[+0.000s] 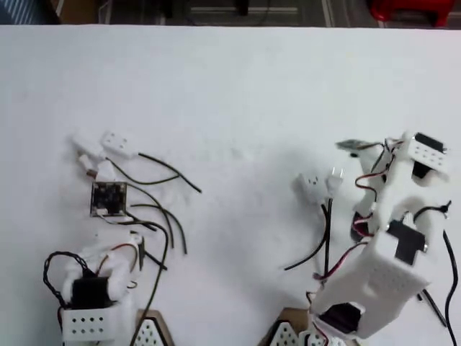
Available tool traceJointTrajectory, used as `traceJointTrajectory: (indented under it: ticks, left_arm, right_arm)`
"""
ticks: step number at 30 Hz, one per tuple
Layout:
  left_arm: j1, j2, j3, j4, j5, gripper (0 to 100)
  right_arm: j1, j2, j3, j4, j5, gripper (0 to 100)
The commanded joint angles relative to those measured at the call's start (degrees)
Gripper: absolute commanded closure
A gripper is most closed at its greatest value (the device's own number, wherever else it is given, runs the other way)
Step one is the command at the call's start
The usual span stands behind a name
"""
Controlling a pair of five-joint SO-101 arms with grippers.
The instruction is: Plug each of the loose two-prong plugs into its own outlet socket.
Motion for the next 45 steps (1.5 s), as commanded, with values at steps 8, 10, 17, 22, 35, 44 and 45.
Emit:
traceJointTrajectory:
  ticks: [8, 10, 17, 22, 35, 44, 45]
  left_arm:
    - [0.4, -0.2, -0.2, 0.1, 0.3, 93]
    - [0.4, -0.2, -0.2, 0.1, 0.3, 93]
    - [0.4, -0.2, -0.2, 0.1, 0.3, 93]
    - [0.4, -0.2, -0.2, 0.1, 0.3, 93]
    - [0.4, -0.2, -0.2, 0.1, 0.3, 93]
    - [0.4, -0.2, -0.2, 0.1, 0.3, 93]
    - [0.4, -0.2, -0.2, 0.1, 0.3, 93]
  right_arm:
    - [-1.1, -16.2, -0.1, 0.2, 0.6, 76.9]
    - [-0.9, -16.7, 0.0, 0.2, 0.6, 76.9]
    - [-0.7, -10.9, 0.2, -3.8, 0.7, 76.9]
    - [0.0, -3.9, -0.1, -8.8, 0.7, 76.9]
    - [9.0, -1.4, -2.5, -12.5, 11.3, 77.4]
    - [10.0, -1.4, -1.9, -12.4, 10.9, 88.6]
    - [9.8, -1.4, -1.9, -12.3, 10.9, 84.1]
